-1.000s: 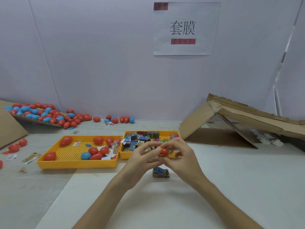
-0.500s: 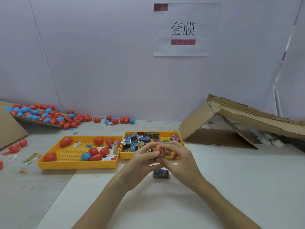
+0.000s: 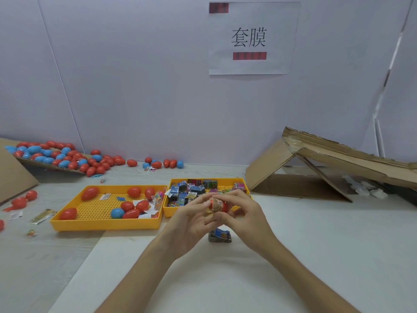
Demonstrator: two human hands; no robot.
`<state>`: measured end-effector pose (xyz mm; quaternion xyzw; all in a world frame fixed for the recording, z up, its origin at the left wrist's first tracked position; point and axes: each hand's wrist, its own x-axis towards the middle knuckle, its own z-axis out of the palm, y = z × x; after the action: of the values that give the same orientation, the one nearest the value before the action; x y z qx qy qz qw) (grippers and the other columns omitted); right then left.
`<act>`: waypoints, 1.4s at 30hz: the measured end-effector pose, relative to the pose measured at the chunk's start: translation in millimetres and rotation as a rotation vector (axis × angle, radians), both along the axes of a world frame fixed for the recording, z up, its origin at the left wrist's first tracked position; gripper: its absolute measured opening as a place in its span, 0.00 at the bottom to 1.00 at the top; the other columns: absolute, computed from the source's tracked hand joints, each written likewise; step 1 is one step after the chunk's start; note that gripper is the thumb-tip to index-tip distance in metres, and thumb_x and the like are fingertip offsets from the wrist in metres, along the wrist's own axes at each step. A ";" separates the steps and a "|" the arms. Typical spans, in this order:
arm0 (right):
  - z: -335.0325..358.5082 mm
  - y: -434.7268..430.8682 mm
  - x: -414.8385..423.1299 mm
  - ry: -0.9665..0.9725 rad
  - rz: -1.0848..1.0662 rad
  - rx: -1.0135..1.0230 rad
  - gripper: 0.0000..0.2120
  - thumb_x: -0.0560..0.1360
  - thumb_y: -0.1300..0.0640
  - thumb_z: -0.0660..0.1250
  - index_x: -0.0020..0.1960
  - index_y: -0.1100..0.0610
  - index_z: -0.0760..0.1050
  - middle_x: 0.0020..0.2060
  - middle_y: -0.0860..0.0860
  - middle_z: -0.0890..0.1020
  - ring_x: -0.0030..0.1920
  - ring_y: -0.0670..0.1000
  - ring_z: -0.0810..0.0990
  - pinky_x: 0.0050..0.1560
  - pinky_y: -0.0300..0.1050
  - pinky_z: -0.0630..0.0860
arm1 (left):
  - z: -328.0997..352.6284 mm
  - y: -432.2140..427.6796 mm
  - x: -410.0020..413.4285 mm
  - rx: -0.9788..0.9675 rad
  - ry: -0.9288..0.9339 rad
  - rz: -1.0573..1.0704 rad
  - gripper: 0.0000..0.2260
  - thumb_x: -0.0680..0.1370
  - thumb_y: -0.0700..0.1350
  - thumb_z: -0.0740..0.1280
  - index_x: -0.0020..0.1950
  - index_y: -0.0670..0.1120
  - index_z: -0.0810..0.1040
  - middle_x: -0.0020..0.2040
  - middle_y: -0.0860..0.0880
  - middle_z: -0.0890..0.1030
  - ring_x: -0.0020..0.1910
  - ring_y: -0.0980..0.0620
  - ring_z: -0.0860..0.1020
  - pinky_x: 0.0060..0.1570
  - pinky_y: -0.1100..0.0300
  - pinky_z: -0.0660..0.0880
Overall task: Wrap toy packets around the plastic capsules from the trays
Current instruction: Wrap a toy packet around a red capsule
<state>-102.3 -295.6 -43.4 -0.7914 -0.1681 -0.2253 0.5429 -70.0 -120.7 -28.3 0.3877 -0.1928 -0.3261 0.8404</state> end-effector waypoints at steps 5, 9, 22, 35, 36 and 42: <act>0.6 -1.4 -1.3 0.060 0.065 0.083 0.16 0.74 0.59 0.76 0.60 0.48 0.82 0.55 0.48 0.82 0.56 0.51 0.82 0.51 0.47 0.83 | 1.4 0.7 -0.4 -0.017 -0.041 -0.028 0.24 0.77 0.38 0.65 0.74 0.39 0.68 0.68 0.32 0.76 0.67 0.35 0.76 0.65 0.49 0.77; 6.5 -2.2 -5.1 0.150 0.118 0.272 0.14 0.72 0.52 0.75 0.57 0.50 0.83 0.50 0.49 0.85 0.49 0.53 0.86 0.47 0.45 0.83 | 1.9 0.4 -0.8 -0.031 -0.072 -0.037 0.25 0.77 0.36 0.65 0.74 0.40 0.68 0.68 0.32 0.76 0.68 0.35 0.75 0.61 0.49 0.78; 8.3 -7.6 -1.2 0.271 0.221 0.466 0.15 0.70 0.50 0.75 0.54 0.54 0.85 0.51 0.56 0.86 0.55 0.58 0.85 0.51 0.51 0.82 | -1.0 0.3 -1.7 -0.041 -0.085 -0.024 0.25 0.77 0.34 0.64 0.75 0.40 0.67 0.69 0.32 0.75 0.69 0.35 0.75 0.61 0.50 0.78; 9.8 -10.3 -1.5 0.302 0.255 0.511 0.12 0.75 0.57 0.73 0.57 0.60 0.83 0.53 0.61 0.84 0.54 0.61 0.84 0.51 0.54 0.83 | 0.3 -1.1 -2.3 -0.019 -0.101 0.000 0.23 0.72 0.36 0.72 0.67 0.43 0.78 0.65 0.34 0.78 0.65 0.36 0.78 0.59 0.52 0.79; 10.0 -10.7 -1.3 0.311 0.253 0.516 0.14 0.75 0.56 0.71 0.58 0.61 0.83 0.53 0.61 0.84 0.54 0.61 0.84 0.51 0.56 0.83 | 0.8 -1.3 -2.1 0.000 -0.120 0.016 0.23 0.73 0.36 0.72 0.69 0.43 0.76 0.64 0.35 0.79 0.65 0.36 0.78 0.58 0.52 0.79; 12.8 -7.8 -3.2 0.283 0.162 0.386 0.16 0.76 0.49 0.69 0.60 0.56 0.82 0.53 0.53 0.85 0.52 0.53 0.85 0.45 0.45 0.80 | 2.8 -1.6 -0.4 0.042 -0.181 0.114 0.26 0.72 0.33 0.70 0.70 0.42 0.74 0.63 0.38 0.80 0.65 0.38 0.78 0.58 0.55 0.79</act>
<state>-105.5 -303.4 -30.6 -0.6808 -0.1071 -0.0959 0.7182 -70.4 -122.3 -25.6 0.4432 -0.2387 -0.2452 0.8286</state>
